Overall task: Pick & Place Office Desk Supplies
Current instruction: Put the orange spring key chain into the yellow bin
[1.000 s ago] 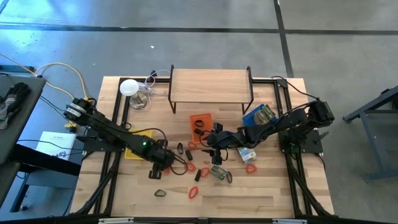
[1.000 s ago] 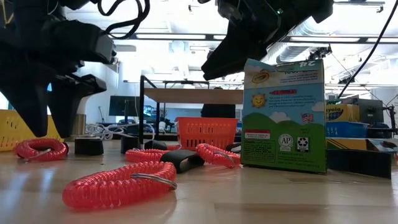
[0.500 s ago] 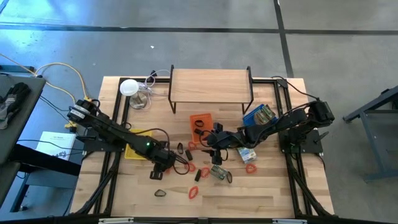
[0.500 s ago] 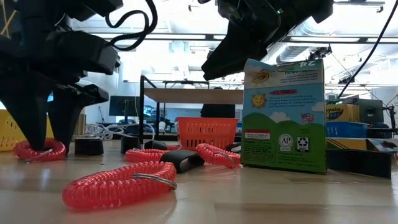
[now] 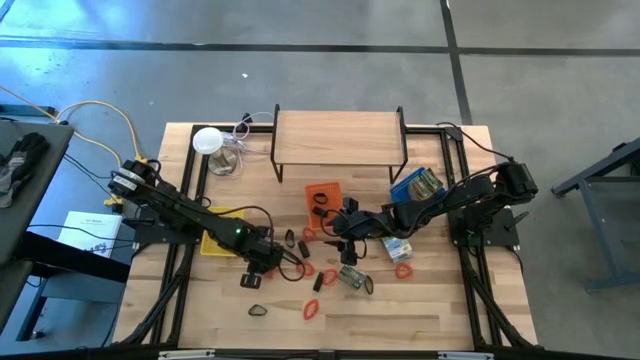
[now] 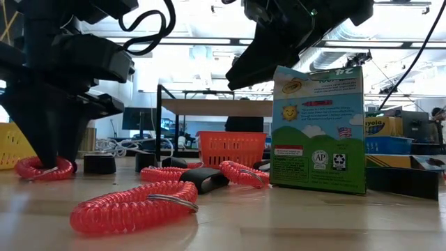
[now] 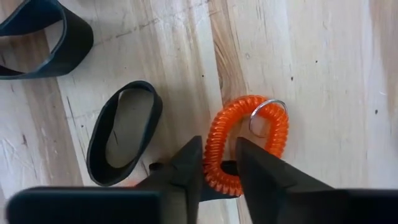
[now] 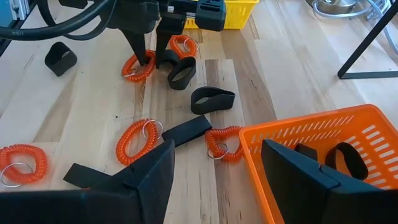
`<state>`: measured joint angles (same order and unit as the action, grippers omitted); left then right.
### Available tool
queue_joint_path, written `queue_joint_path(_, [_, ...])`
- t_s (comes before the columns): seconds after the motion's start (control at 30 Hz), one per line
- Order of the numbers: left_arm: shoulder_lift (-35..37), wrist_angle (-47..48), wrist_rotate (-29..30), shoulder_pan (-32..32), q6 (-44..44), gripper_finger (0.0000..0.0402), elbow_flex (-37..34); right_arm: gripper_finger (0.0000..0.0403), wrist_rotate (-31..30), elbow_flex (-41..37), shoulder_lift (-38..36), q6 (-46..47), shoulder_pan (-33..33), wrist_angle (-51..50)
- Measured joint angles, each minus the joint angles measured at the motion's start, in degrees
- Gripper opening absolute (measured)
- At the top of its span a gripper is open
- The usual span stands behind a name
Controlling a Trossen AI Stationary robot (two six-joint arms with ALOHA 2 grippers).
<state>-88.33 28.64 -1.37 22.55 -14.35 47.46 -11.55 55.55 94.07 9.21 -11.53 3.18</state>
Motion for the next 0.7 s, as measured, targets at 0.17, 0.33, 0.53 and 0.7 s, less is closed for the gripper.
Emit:
queue_joint_path(0.17, [0.0,0.0,0.1,0.0,0.8,0.0037,0.0,0.0229,0.0,0.0,0.0,0.0,0.0,0.0])
queue_joint_path(0.33, [-0.5,0.1,0.1,0.0,1.0,0.0006,0.0,0.0229,0.0,0.0,0.0,0.0,0.0,0.0])
queue_joint_path(0.53, [0.9,0.1,1.7,0.8,1.1,0.0003,0.1,0.0229,0.0,0.0,0.0,0.0,0.0,0.0])
queue_joint_path(0.7, [3.2,0.4,5.1,2.5,1.5,0.0002,0.9,0.0229,0.0,0.0,0.0,0.0,0.0,-0.1])
